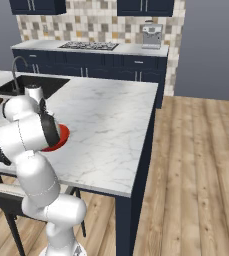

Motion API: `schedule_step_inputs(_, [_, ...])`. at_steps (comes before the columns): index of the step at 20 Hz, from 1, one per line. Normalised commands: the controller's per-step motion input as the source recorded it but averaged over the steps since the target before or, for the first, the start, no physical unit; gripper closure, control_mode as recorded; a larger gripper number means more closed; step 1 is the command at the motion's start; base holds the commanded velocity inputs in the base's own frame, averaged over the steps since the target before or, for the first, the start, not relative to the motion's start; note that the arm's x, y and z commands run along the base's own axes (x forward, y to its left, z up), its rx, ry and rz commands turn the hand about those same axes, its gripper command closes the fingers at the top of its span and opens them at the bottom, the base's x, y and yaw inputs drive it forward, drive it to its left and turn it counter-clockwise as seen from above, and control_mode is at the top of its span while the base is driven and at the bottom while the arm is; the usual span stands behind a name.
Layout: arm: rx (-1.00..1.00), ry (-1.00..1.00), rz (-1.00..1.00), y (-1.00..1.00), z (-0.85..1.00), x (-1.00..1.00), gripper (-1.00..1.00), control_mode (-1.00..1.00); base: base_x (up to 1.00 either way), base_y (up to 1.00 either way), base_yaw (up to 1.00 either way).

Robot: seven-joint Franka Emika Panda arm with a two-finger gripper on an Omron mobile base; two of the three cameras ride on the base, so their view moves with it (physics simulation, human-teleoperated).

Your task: Retrieve the orange and apple from the fridge and place them into the bowl on the dining table.

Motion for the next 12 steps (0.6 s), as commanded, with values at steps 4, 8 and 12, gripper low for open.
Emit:
schedule_step_inputs(4, [0.0, 0.0, -0.02, 0.06, -0.25, 0.64, 1.0, -1.0, 0.0, 0.0, 0.0])
schedule_step_inputs(8, [0.0, 0.01, -0.04, 0.04, -0.4, 0.42, 1.0, -1.0, 0.0, 0.0, 0.0])
schedule_step_inputs(12, [0.0, 0.06, -0.03, 0.17, -0.5, 0.3, 1.0, -1.0, 0.0, 0.0, 0.0])
